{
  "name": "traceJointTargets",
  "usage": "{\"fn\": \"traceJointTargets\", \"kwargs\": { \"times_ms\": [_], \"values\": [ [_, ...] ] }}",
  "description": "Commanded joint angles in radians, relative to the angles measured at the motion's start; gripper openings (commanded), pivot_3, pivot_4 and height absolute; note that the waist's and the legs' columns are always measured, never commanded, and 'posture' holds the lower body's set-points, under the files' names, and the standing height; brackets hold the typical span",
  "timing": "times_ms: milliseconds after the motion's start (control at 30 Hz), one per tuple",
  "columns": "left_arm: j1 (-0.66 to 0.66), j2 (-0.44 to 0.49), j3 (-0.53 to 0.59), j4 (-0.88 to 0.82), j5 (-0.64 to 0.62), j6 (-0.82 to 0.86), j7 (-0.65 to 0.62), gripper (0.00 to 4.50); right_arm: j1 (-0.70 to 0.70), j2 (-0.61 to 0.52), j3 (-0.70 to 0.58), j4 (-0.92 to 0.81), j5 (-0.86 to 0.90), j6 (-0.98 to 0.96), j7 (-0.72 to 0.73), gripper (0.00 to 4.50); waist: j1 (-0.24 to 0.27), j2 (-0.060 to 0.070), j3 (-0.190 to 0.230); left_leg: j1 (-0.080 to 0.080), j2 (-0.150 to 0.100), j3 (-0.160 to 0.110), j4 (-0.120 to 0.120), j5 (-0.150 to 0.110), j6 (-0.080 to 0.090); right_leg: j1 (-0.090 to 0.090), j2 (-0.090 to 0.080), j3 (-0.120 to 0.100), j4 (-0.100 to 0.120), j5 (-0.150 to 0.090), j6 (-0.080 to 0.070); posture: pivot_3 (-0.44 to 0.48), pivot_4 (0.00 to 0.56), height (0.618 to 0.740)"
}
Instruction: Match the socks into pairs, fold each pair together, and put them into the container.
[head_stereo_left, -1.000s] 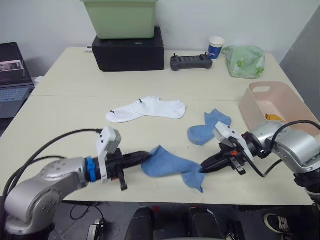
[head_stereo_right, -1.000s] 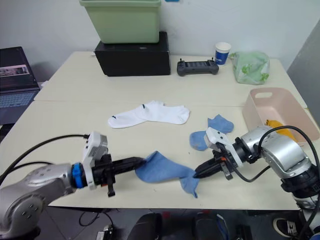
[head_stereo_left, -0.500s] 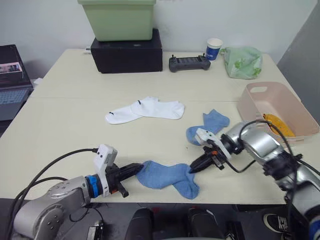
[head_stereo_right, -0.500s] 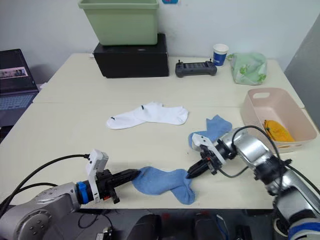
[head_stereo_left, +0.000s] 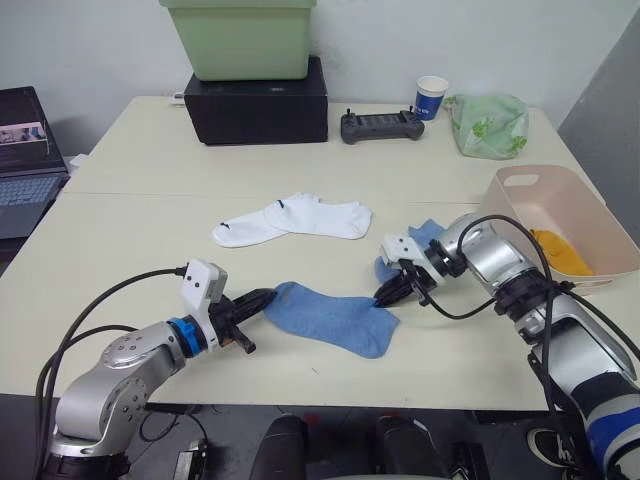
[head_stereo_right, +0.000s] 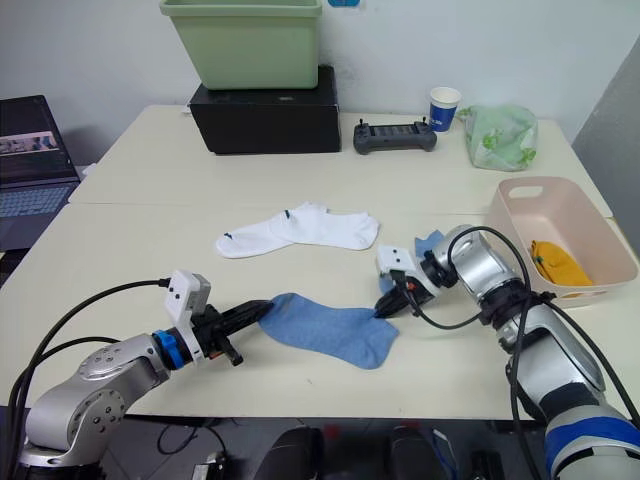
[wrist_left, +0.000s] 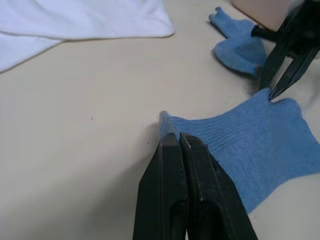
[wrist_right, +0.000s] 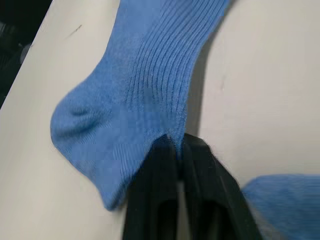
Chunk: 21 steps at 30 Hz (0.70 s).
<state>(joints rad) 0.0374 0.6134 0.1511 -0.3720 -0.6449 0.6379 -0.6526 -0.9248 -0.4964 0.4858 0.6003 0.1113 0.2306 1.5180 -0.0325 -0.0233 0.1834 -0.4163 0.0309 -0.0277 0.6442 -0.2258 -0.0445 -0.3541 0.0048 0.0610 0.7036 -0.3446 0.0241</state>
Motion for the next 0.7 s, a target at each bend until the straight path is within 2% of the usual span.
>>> {"fn": "traceJointTargets", "kwargs": {
  "times_ms": [33,67,167,267,400,533,667,700],
  "values": [
    [0.01,-0.025,0.035,-0.002,-0.015,-0.023,0.003,0.6,0.016,-0.027,-0.099,-0.078,0.031,0.03,-0.044,1.7,0.0,0.0,0.0,0.0,0.0,0.0,0.0,0.0,0.0,0.0,0.0,0.0,0.0,0.0,0.0,0.0,0.15,0.74],
    [0.014,-0.024,0.041,-0.002,-0.002,-0.033,0.007,0.93,0.048,-0.052,-0.124,-0.135,0.043,0.058,-0.05,2.06,0.001,0.0,0.0,0.0,0.0,0.0,0.0,0.0,0.0,0.0,0.0,0.0,0.0,0.0,0.0,0.0,0.15,0.74],
    [0.003,-0.006,0.051,0.022,0.036,-0.05,0.012,1.9,0.174,-0.131,-0.196,-0.361,0.092,0.165,-0.082,2.06,0.009,0.0,0.0,-0.001,-0.001,-0.002,0.0,0.0,0.0,0.001,-0.001,-0.002,-0.001,0.0,0.0,0.0,0.15,0.74],
    [-0.023,0.011,0.045,0.046,0.054,-0.069,-0.019,1.9,0.321,-0.158,-0.248,-0.57,0.125,0.252,-0.172,2.06,0.005,0.0,0.0,-0.002,-0.001,-0.004,0.0,0.0,0.0,0.001,-0.002,-0.004,-0.002,0.0,0.0,0.0,0.15,0.74],
    [-0.077,0.015,-0.015,0.081,0.095,-0.093,-0.058,1.9,0.529,-0.165,-0.282,-0.79,0.14,0.313,-0.291,2.06,0.003,0.0,0.0,-0.001,-0.001,-0.005,-0.001,0.0,0.0,0.002,-0.002,-0.006,-0.002,0.0,0.0,0.0,0.15,0.74],
    [-0.098,0.019,-0.048,0.107,0.122,-0.103,-0.091,1.9,0.601,-0.142,-0.311,-0.855,0.14,0.356,-0.405,2.06,-0.007,0.001,0.0,-0.001,-0.001,-0.002,-0.001,0.0,0.0,0.002,-0.001,-0.003,-0.002,0.0,0.0,0.0,0.15,0.74],
    [-0.141,0.042,-0.108,0.191,0.214,-0.144,-0.116,1.9,0.702,-0.112,-0.3,-0.898,0.123,0.351,-0.504,2.06,0.002,0.0,0.0,-0.001,-0.001,-0.004,-0.001,0.0,0.0,0.002,0.0,-0.004,-0.002,0.0,0.0,0.0,0.15,0.74],
    [-0.147,0.04,-0.11,0.201,0.216,-0.148,-0.124,1.73,0.711,-0.097,-0.298,-0.905,0.123,0.352,-0.525,2.06,0.002,0.0,0.0,-0.001,-0.001,-0.004,-0.002,0.0,0.0,0.002,0.0,-0.005,-0.003,0.0,0.0,0.0,0.15,0.74]
  ]
}}
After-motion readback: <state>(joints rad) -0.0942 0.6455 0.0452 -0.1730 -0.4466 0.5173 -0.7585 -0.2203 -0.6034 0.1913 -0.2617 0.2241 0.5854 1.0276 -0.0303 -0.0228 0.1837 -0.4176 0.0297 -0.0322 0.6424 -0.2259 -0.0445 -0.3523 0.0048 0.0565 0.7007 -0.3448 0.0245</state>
